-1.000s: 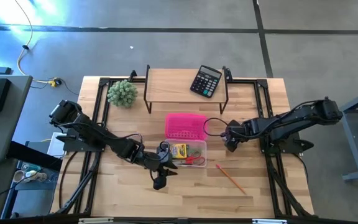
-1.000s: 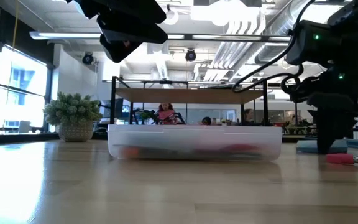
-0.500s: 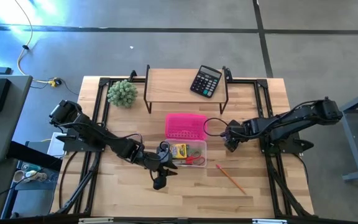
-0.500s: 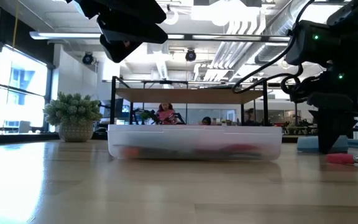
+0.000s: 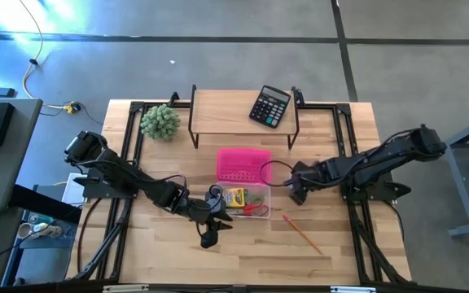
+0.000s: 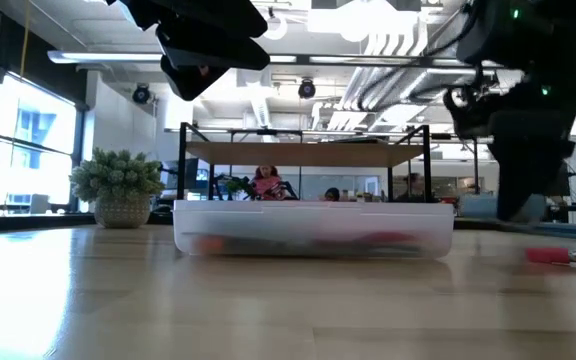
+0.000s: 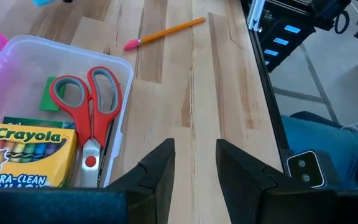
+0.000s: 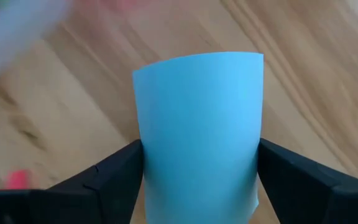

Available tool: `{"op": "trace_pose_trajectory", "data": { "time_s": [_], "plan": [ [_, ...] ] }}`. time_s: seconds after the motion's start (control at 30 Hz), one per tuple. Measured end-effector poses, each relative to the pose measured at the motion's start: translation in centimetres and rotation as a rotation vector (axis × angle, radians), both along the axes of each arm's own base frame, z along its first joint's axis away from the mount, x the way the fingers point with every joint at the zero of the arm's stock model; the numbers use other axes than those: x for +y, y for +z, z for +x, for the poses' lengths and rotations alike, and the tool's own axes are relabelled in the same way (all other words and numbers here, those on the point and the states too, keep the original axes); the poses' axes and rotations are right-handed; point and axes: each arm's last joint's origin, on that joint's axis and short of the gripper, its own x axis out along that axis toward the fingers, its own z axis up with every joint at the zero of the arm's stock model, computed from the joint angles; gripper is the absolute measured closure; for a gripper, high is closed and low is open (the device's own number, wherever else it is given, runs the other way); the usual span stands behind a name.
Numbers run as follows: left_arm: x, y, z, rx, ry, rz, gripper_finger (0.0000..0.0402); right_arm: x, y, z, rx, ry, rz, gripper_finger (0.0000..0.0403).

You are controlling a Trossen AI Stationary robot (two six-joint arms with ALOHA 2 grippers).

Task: Pack school essentials
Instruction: Put the blue sticky note into the pink supply box

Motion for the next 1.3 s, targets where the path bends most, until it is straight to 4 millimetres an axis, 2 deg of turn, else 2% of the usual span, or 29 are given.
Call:
{"op": "trace_pose_trajectory", "data": {
  "time_s": [0.3, 0.53, 0.77, 0.93, 1.17, 1.3],
  "plan": [
    [0.0, 0.0, 0.0, 0.000, 0.000, 0.000, 0.0296, 2.1, 3.8, 2.6, -0.145, 0.087, -0.094, 0.0117],
    [0.0, 0.0, 0.0, -0.005, 0.000, -0.002, 0.0296, 3.7, 5.1, 7.1, -0.127, 0.236, -0.154, 0.0117],
    [0.0, 0.1, 0.0, -0.006, 0.000, -0.002, 0.0296, 6.2, 4.7, 11.6, -0.061, 0.401, -0.201, 0.0117],
    [0.0, 0.1, 0.0, -0.006, 0.000, -0.002, 0.0296, 7.7, 4.0, 13.6, -0.035, 0.474, -0.221, 0.0117],
    [0.0, 0.1, 0.0, -0.006, -0.002, -0.003, 0.0296, 8.3, 2.7, 14.6, 0.004, 0.532, -0.209, 0.0117],
    [0.0, 0.0, 0.0, -0.006, -0.001, -0.003, 0.0296, 8.3, 2.6, 14.8, -0.002, 0.539, -0.206, 0.0116]
  ]
}}
